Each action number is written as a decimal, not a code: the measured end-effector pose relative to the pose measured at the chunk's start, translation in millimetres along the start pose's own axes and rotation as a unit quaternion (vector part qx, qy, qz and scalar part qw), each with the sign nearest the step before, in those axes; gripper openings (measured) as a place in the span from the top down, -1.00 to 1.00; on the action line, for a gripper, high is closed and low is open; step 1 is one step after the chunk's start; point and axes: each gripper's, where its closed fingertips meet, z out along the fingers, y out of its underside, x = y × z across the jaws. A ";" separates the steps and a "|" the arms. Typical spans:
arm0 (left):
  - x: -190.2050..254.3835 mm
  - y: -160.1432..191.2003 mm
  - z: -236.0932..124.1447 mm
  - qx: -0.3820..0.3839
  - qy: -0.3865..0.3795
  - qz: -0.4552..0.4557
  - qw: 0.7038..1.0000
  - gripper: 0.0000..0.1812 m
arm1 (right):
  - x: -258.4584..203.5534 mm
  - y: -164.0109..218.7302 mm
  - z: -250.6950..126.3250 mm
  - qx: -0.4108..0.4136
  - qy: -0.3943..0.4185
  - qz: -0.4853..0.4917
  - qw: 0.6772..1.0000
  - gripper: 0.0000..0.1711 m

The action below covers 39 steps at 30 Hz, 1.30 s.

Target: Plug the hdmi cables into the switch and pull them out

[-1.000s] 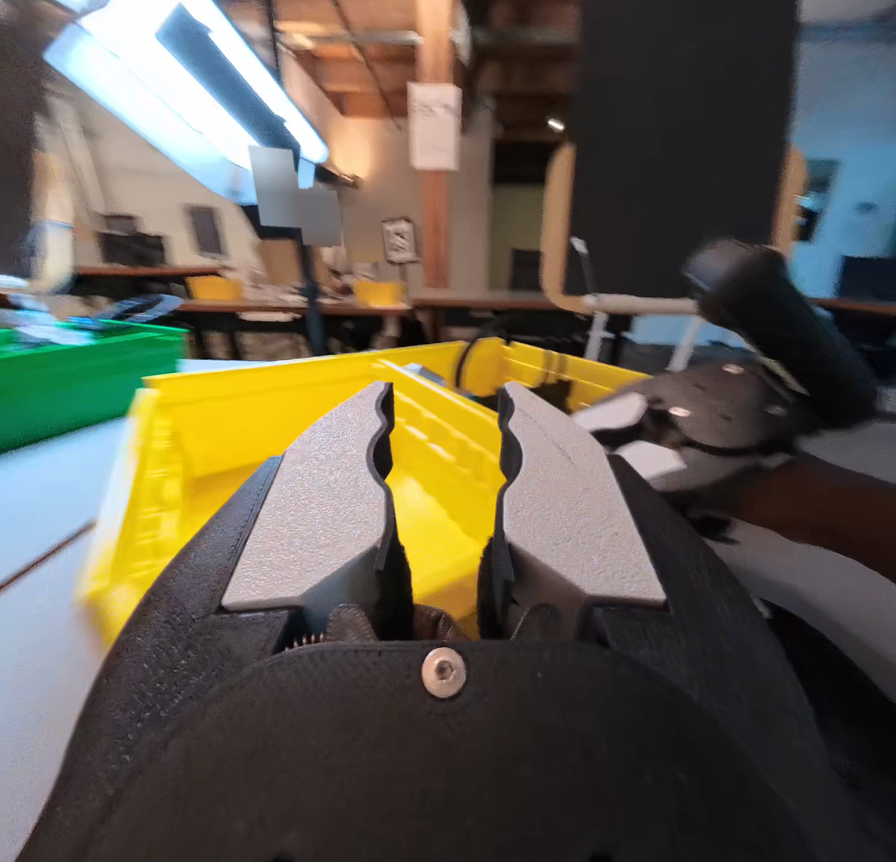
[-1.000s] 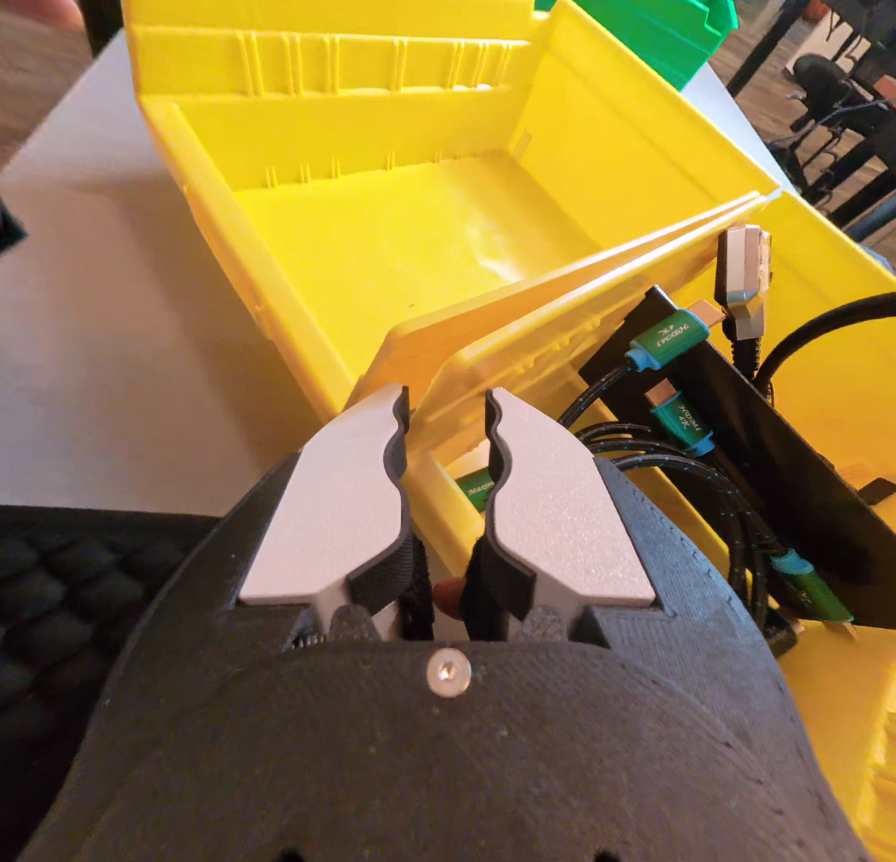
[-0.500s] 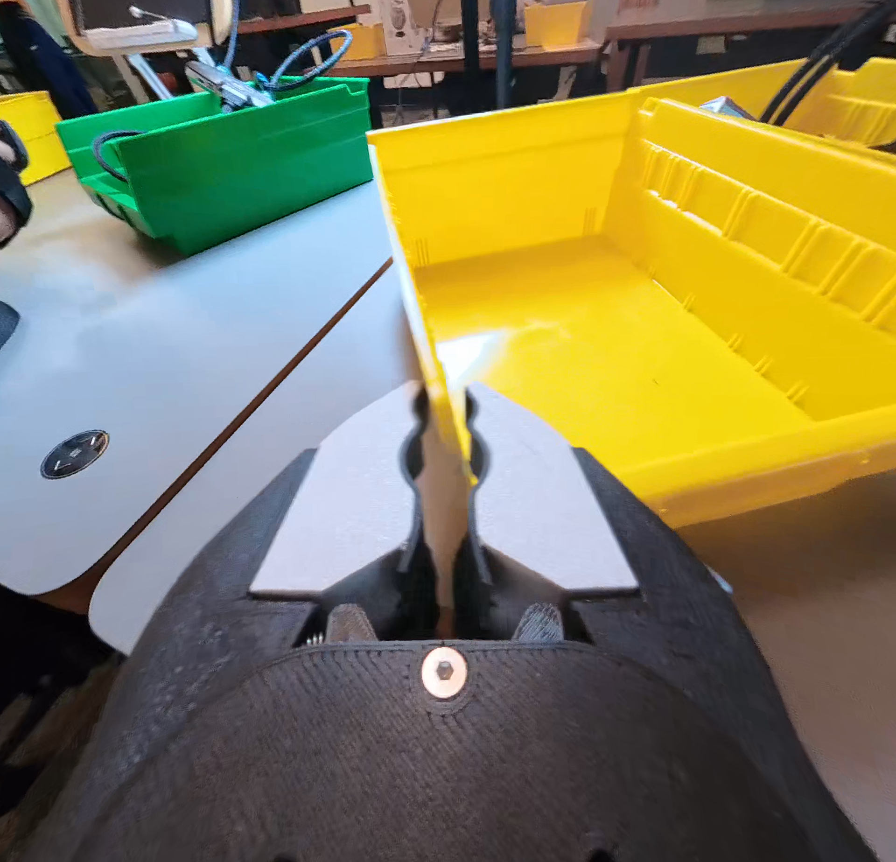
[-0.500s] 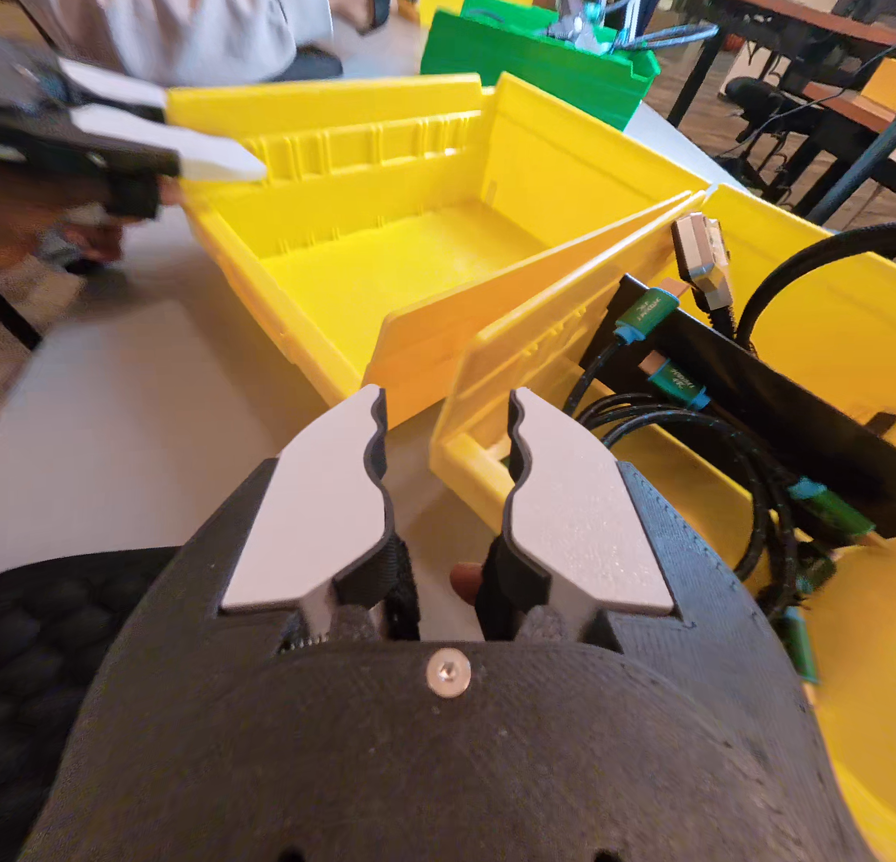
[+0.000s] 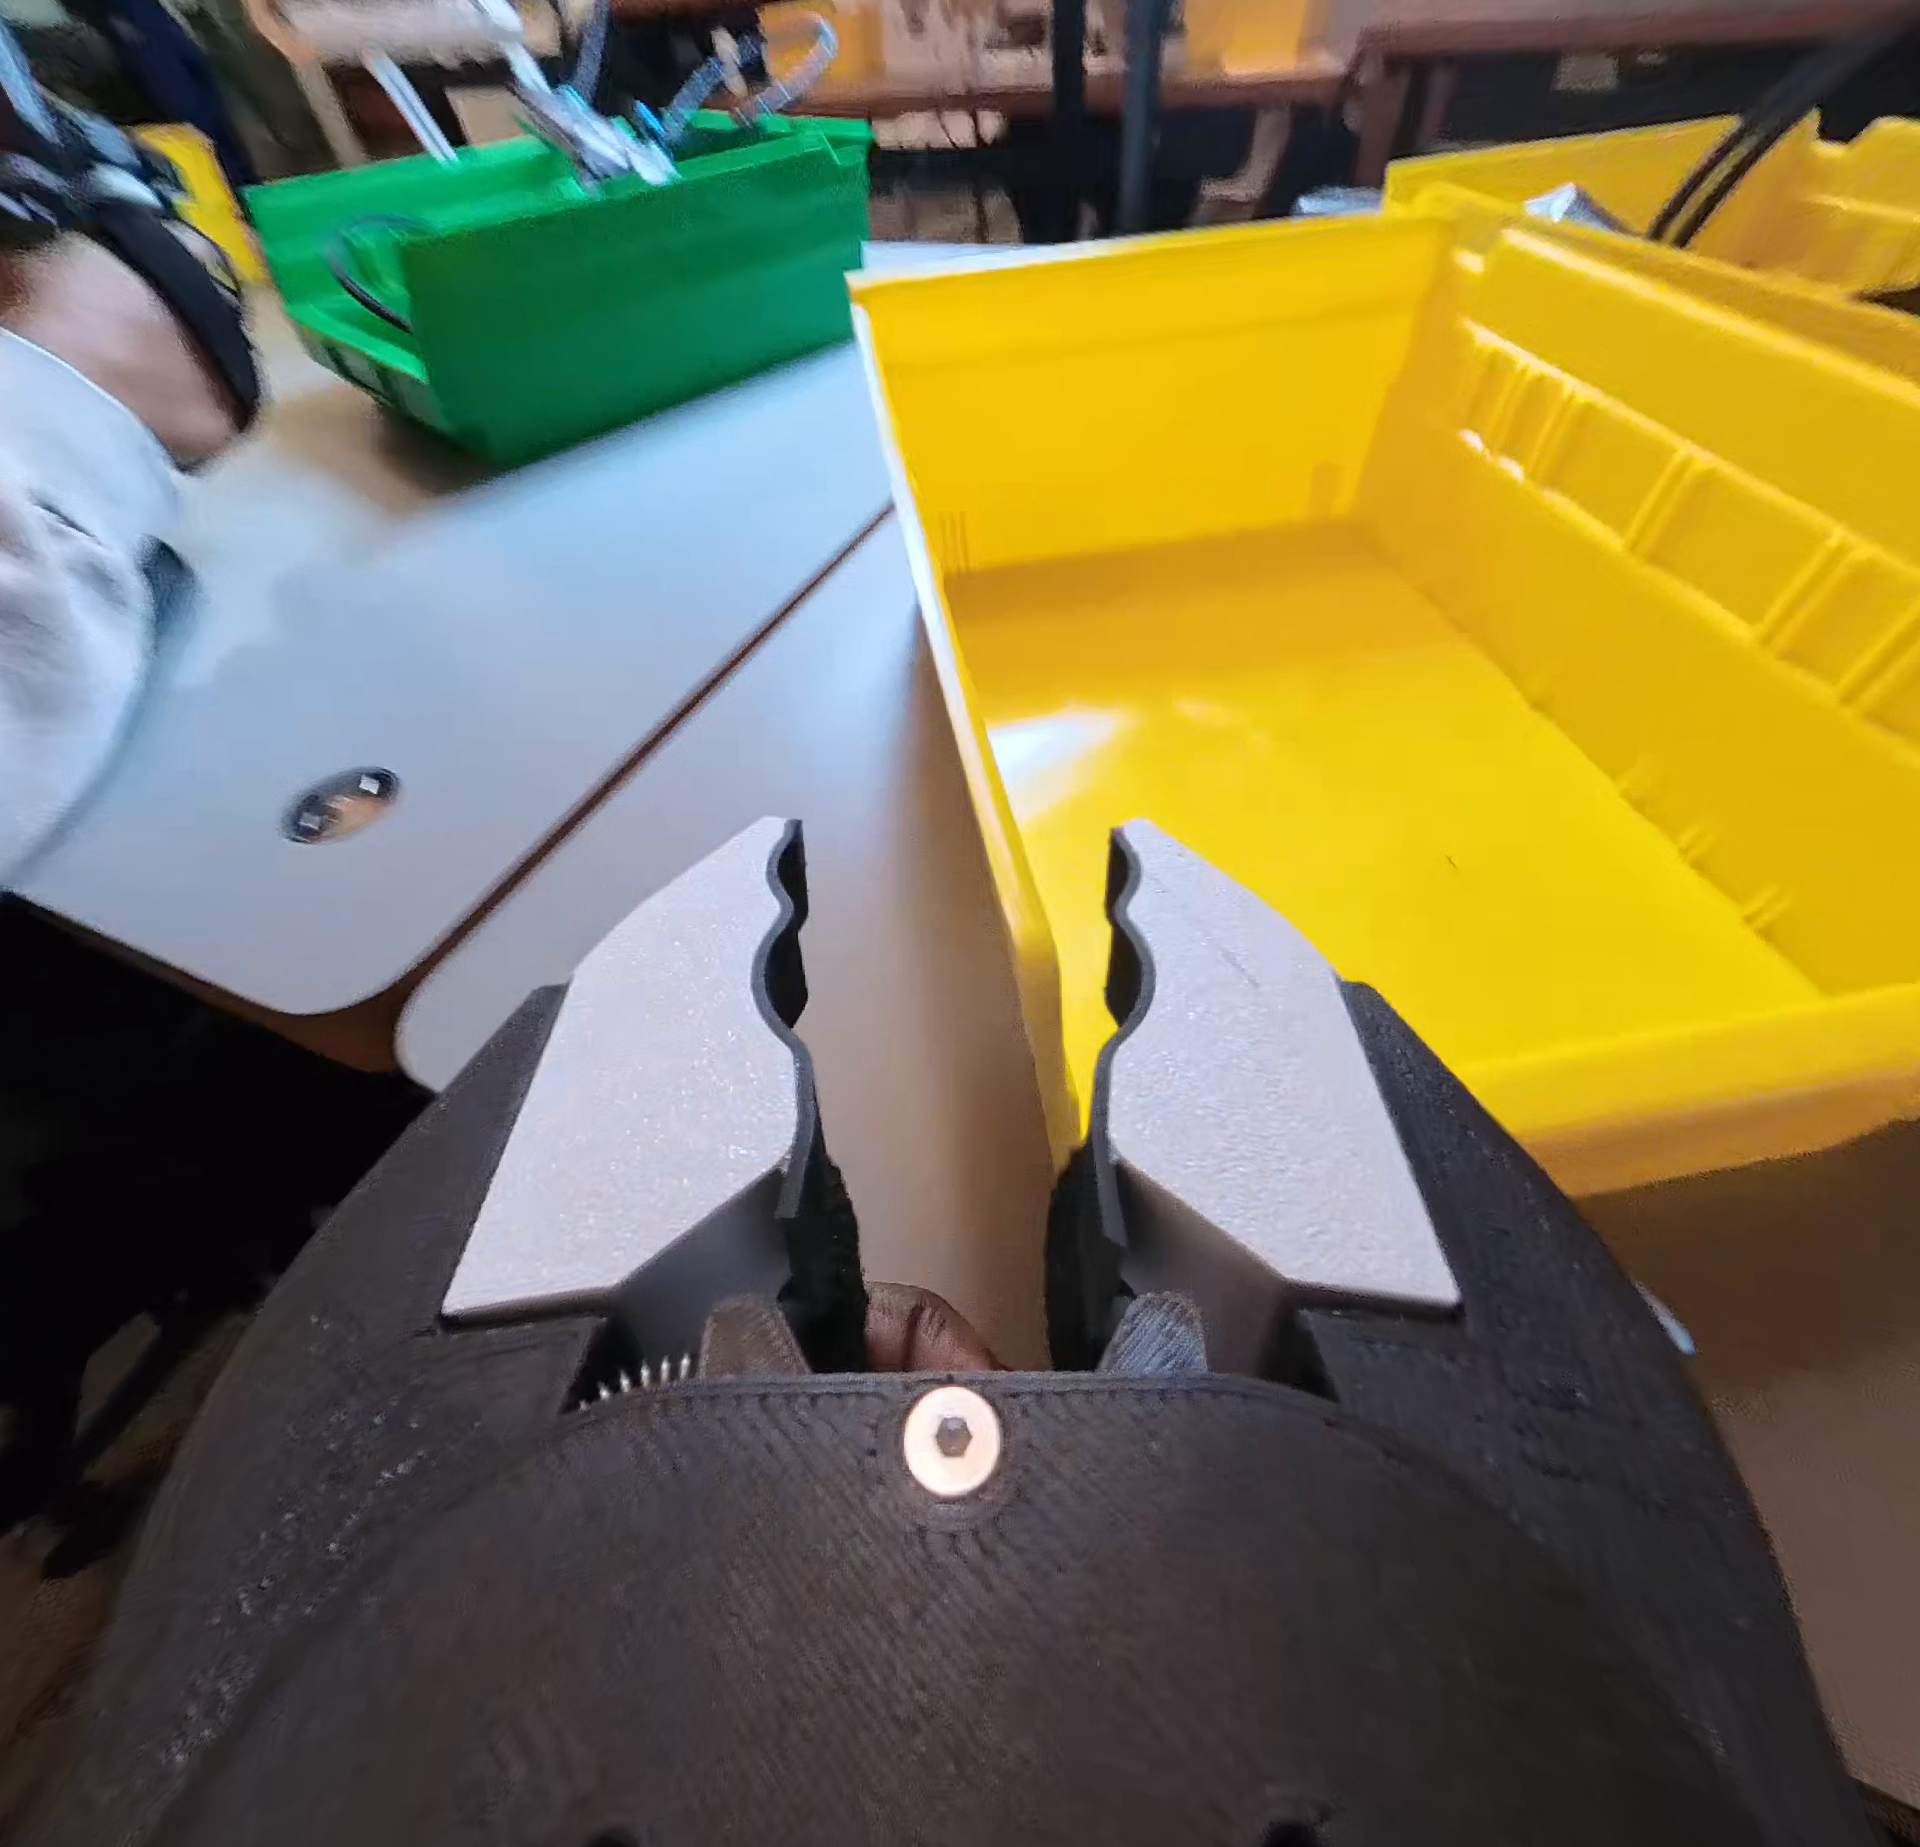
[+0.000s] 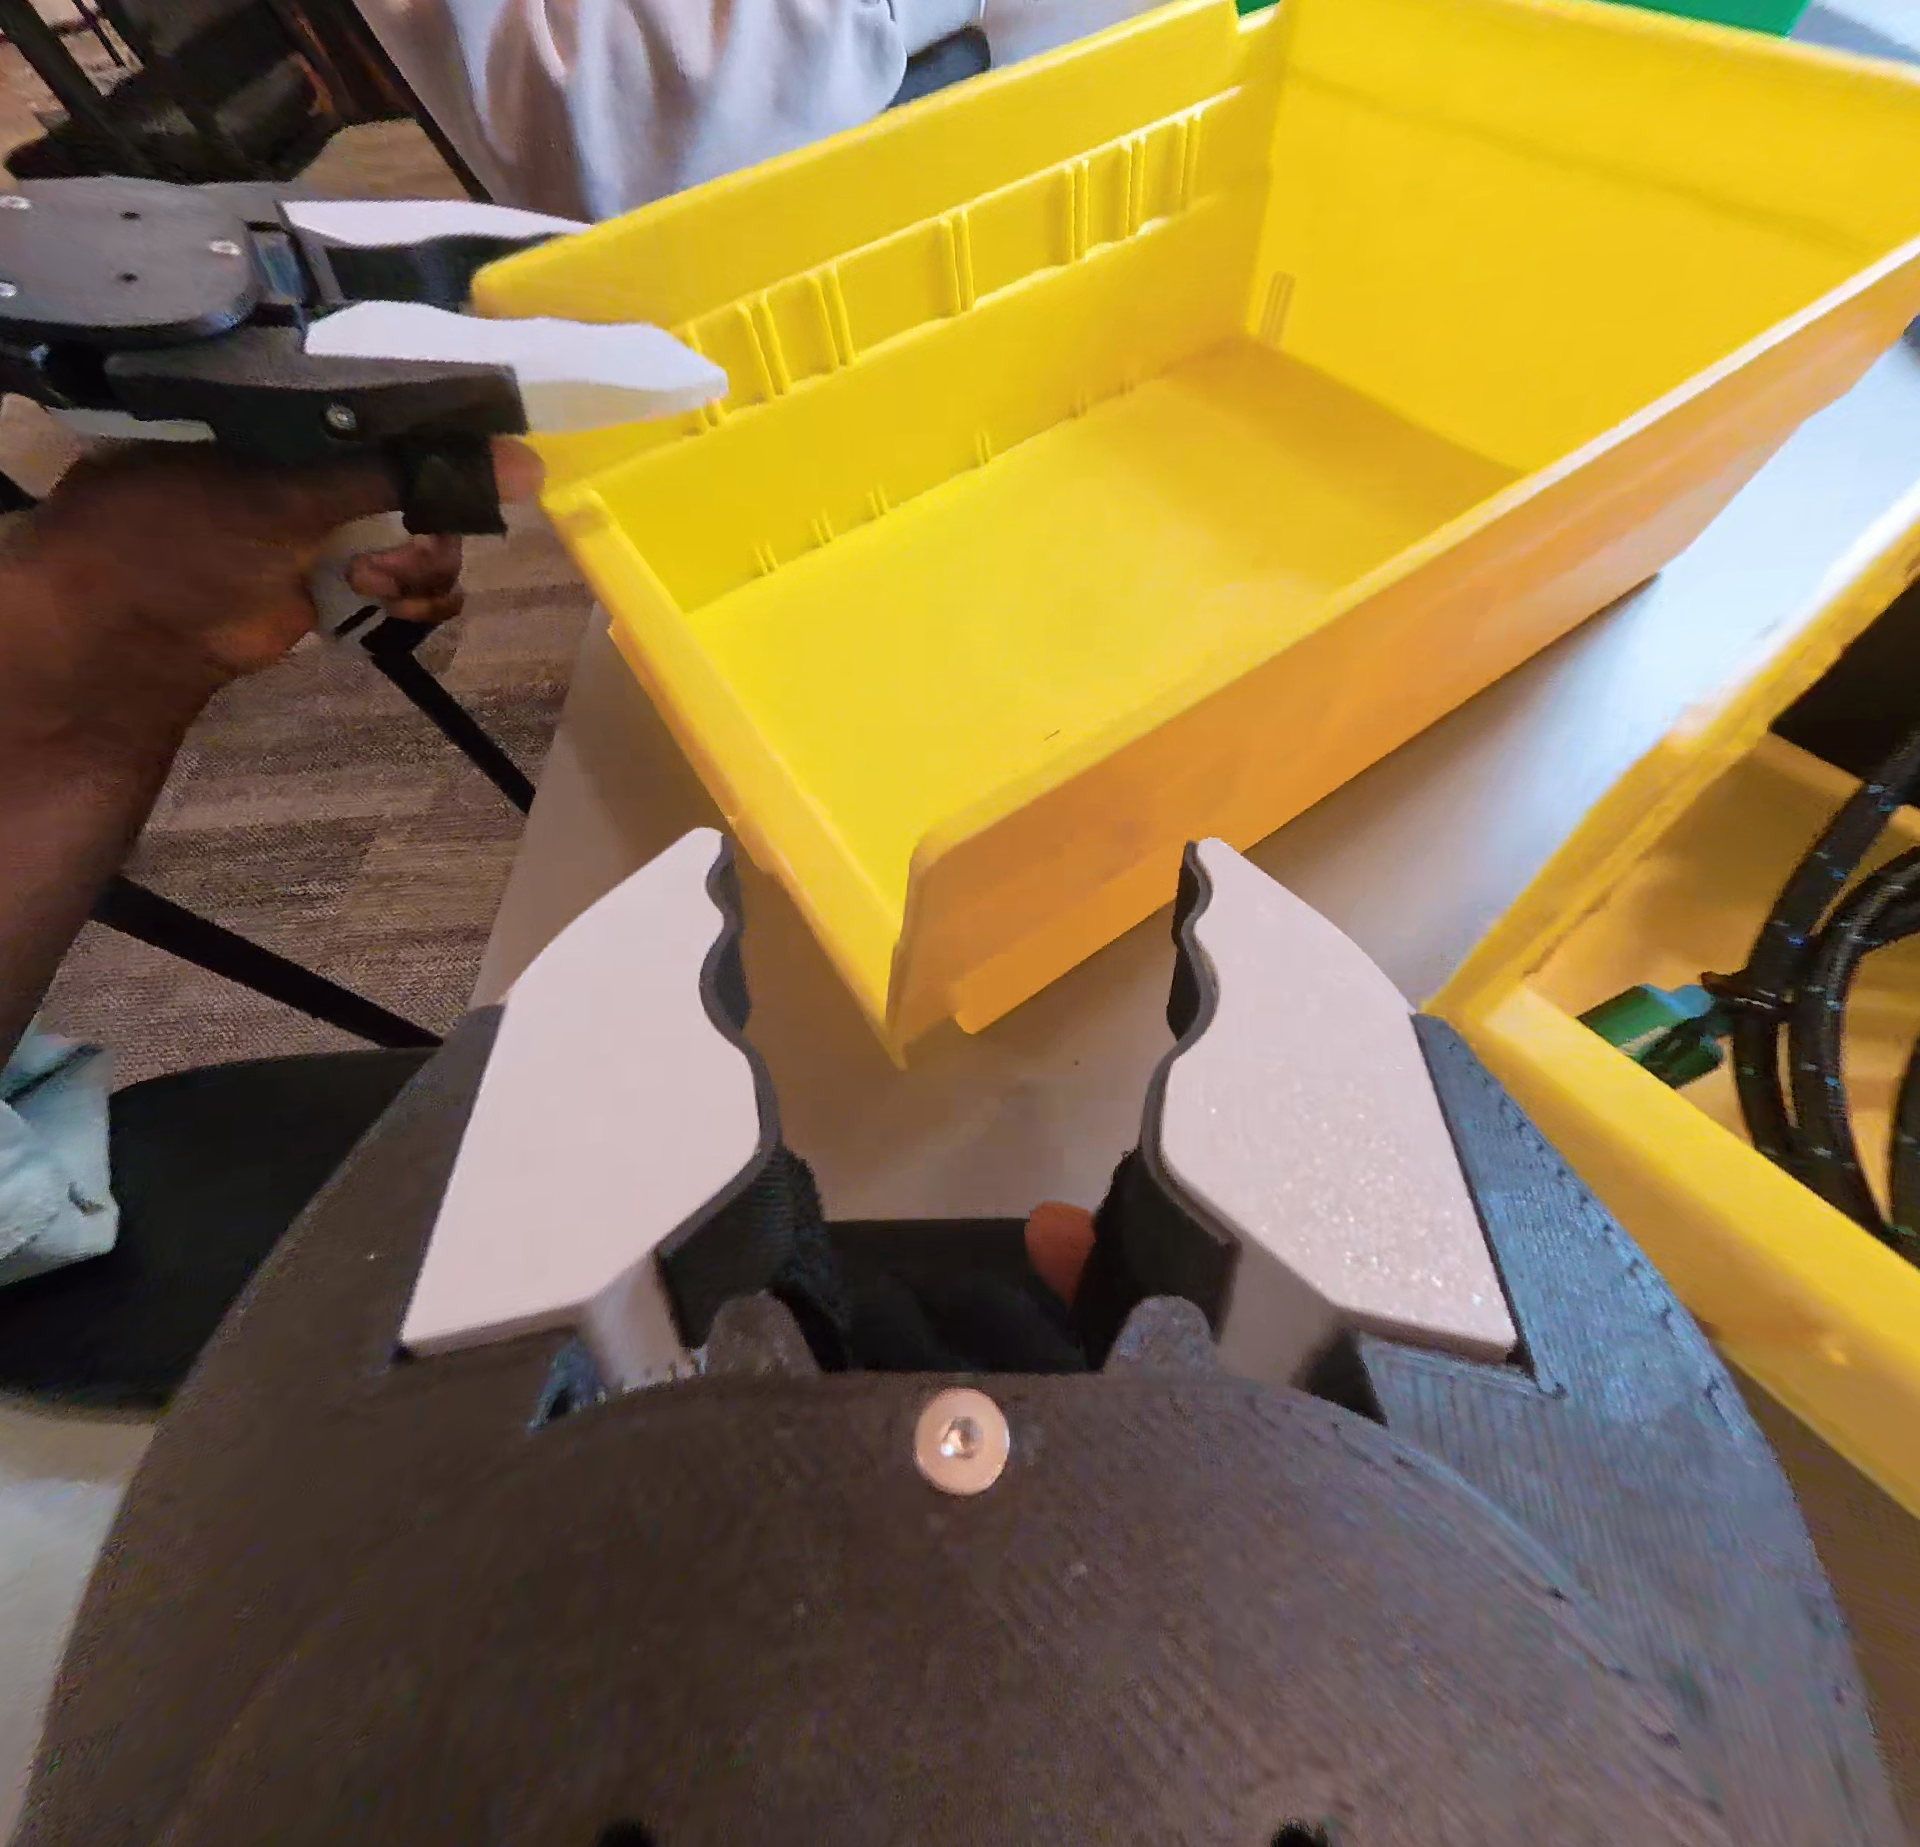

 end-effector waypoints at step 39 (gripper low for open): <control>507.8 -136.5 -43.1 0.176 0.398 0.020 0.900 0.88 | 89.1 112.2 -465.1 0.004 0.612 -0.005 0.791 0.76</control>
